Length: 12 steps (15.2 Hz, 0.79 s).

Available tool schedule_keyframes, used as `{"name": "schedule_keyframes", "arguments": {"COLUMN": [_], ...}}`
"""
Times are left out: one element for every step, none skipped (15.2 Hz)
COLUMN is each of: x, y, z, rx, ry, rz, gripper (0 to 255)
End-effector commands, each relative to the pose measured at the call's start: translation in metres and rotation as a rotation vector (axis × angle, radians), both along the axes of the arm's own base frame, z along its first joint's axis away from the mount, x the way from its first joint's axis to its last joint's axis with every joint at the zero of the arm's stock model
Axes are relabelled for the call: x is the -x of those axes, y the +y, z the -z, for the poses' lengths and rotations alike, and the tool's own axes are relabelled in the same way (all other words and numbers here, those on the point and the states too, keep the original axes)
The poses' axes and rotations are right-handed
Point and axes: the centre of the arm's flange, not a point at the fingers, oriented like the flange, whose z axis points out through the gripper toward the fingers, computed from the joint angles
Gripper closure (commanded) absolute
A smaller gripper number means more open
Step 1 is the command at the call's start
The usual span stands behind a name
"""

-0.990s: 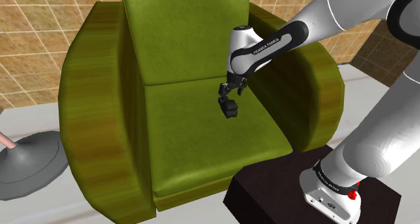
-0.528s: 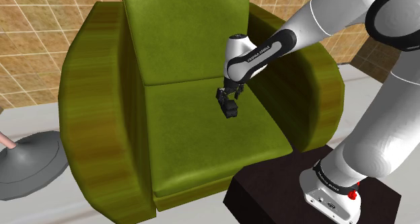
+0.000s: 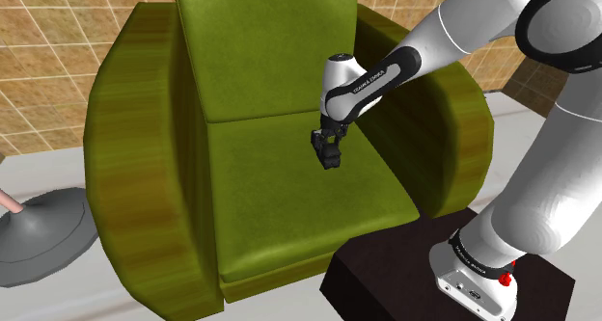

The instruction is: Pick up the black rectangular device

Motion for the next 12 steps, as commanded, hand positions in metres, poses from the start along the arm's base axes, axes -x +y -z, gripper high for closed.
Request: {"name": "schedule_keyframes", "arguments": {"x": [0.000, 0.000, 0.000, -0.001, 0.000, 0.000, 0.000, 0.000, 0.000, 0.000, 0.000, 0.000], "y": [0.001, 0.001, 0.001, 0.001, 0.000, 0.000, 0.000, 0.000, 0.000, 0.000, 0.000, 0.000], "z": [0.001, 0.001, 0.001, 0.001, 0.001, -0.004, -0.009, -0.015, -0.020, -0.025, -0.030, -0.036], "rx": [0.000, 0.000, 0.000, 0.000, 0.000, 0.000, 0.000, 0.000, 0.000, 0.000, 0.000, 0.000], "ry": [0.002, 0.002, 0.002, 0.002, 0.002, 0.002, 0.002, 0.002, 0.002, 0.002, 0.002, 0.002], "rz": [-0.002, -0.002, -0.002, -0.002, -0.002, -0.002, -0.002, -0.002, -0.002, -0.002, -0.002, -0.002], "gripper": [255, 255, 255, 255, 255, 255, 255, 255, 255, 255, 255, 255]}}
